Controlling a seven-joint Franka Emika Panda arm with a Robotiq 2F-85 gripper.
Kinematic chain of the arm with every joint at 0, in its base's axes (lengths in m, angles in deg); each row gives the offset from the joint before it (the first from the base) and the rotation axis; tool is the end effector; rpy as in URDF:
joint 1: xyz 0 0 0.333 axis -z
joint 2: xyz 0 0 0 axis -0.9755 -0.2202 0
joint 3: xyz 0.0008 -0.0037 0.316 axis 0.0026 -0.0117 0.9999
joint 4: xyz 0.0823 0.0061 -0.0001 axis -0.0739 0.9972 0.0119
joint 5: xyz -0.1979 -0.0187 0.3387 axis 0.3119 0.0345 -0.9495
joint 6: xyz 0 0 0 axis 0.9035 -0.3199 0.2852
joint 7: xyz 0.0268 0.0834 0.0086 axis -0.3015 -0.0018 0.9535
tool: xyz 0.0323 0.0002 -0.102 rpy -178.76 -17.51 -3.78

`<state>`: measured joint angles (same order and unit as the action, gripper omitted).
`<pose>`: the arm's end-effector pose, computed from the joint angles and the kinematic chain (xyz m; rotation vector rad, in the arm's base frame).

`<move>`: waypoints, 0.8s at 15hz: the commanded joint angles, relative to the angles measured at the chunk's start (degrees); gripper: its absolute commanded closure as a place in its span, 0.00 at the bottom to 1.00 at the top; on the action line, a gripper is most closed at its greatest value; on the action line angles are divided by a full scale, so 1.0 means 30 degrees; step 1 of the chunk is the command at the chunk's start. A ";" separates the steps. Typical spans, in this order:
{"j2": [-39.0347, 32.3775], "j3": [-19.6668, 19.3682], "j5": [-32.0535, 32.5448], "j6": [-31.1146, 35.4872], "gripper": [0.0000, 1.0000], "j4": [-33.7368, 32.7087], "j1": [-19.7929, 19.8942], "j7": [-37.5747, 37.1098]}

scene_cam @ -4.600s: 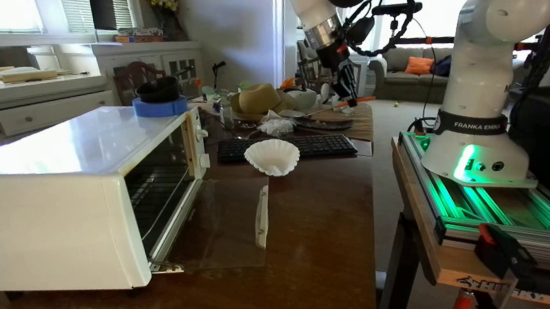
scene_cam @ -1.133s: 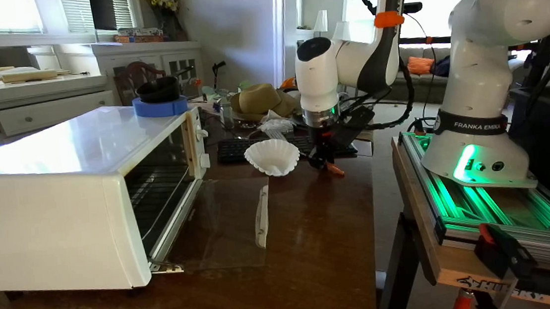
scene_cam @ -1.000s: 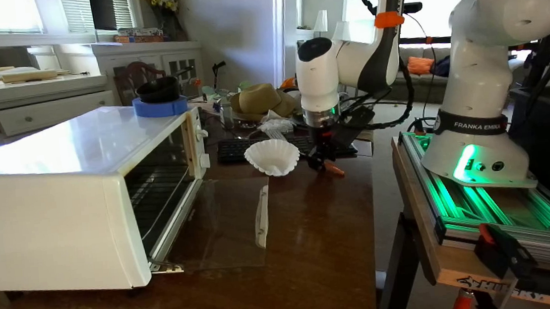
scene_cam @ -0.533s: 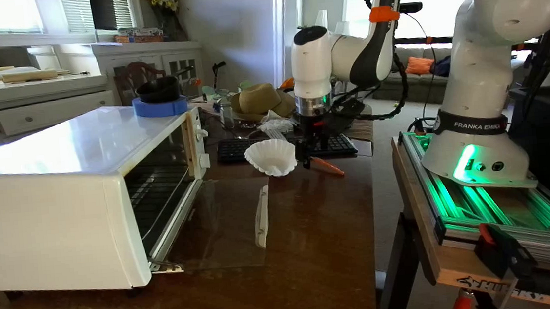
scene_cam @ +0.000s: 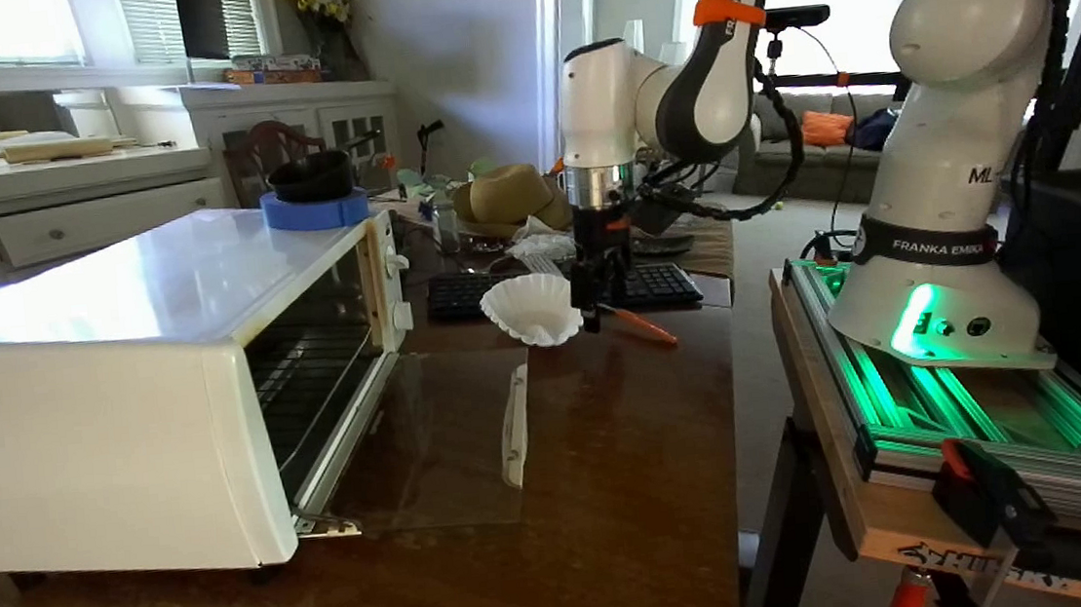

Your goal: Move the spatula to the right

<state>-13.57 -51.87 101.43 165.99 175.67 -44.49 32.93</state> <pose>0.3687 0.0286 0.1489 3.0872 -0.3414 -0.0815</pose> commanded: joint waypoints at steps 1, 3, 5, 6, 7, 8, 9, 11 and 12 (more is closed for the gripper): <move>0.0827 0.5136 -0.5171 -0.2283 0.00 -0.0010 0.4595 0.5240; 0.1926 0.7509 -0.8257 -0.3806 0.00 -0.0164 0.6619 0.7844; 0.3198 0.9188 -1.0816 -0.5708 0.00 -0.0846 0.7999 0.9814; 0.3984 0.9748 -1.1962 -0.6581 0.00 -0.1225 0.8459 1.0667; 0.4865 1.0131 -1.3025 -0.7558 0.00 -0.1682 0.8757 1.1573; 0.5844 1.0268 -1.3970 -0.8530 0.00 -0.2143 0.8880 1.2361; 0.6865 1.0151 -1.4696 -0.9643 0.00 -0.2622 0.8846 1.3081; 0.8846 0.9326 -1.5813 -1.2023 0.00 -0.3620 0.8441 1.4492; 0.9829 0.8766 -1.5962 -1.3534 0.00 -0.4217 0.8222 1.5057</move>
<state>5.54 -23.16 58.18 135.93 166.10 -18.69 71.92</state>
